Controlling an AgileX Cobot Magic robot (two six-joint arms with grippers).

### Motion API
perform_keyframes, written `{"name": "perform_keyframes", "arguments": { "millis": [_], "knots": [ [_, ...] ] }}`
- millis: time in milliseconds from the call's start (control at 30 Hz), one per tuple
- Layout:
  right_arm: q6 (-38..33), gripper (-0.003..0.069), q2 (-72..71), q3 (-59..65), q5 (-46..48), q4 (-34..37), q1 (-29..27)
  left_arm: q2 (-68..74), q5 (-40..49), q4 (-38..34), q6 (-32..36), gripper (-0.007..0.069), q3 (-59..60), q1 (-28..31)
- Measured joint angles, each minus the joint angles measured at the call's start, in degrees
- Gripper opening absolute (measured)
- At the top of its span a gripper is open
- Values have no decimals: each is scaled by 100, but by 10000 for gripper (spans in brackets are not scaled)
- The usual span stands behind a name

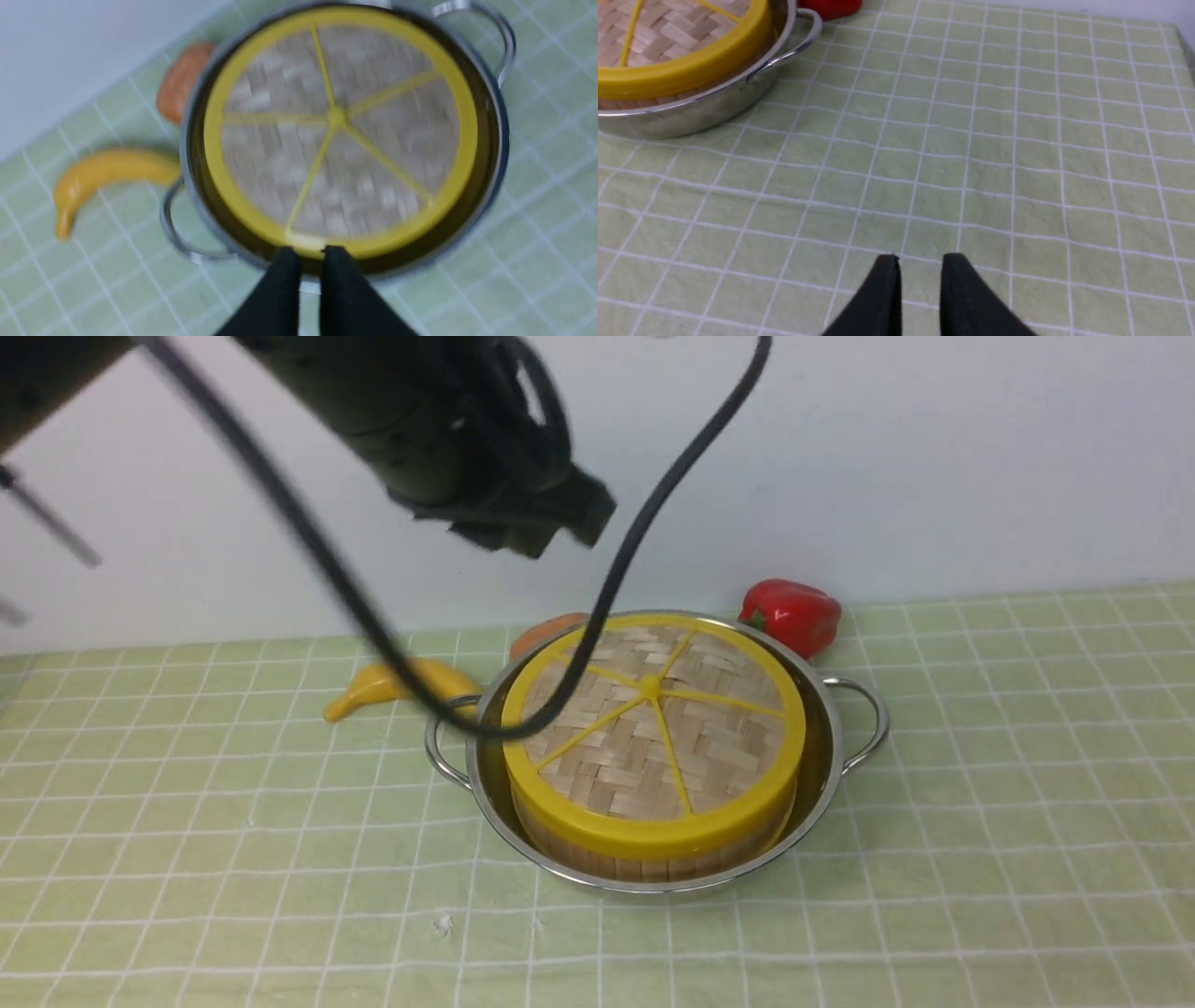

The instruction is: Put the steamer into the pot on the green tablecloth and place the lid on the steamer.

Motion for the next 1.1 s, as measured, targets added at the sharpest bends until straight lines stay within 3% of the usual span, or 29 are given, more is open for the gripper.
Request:
{"name": "perform_keyframes", "arguments": {
  "millis": [33, 67, 133, 433, 867, 1100],
  "knots": [
    [0, 88, -41, 12, 0, -1, 0, -55, 0, 0, 0, 30, 75, 0],
    [46, 12, -302, 49, -7, -40, 0, -507, -73, -17, 0, -12, 790, 0],
    [70, -12, -376, 50, -16, -70, 0, -1030, -398, -38, 0, -23, 1496, 0],
    [87, -15, -398, 57, -4, 98, 0, -3222, -2094, -515, 0, -22, 3939, 0],
    [92, 5, -398, 64, -63, 259, 0, -4596, -1913, -996, 0, 11, 4371, 0],
    [92, 28, -398, 64, -77, 259, 0, -4654, -2071, -338, 642, 33, 4582, 102]
  ]
}}
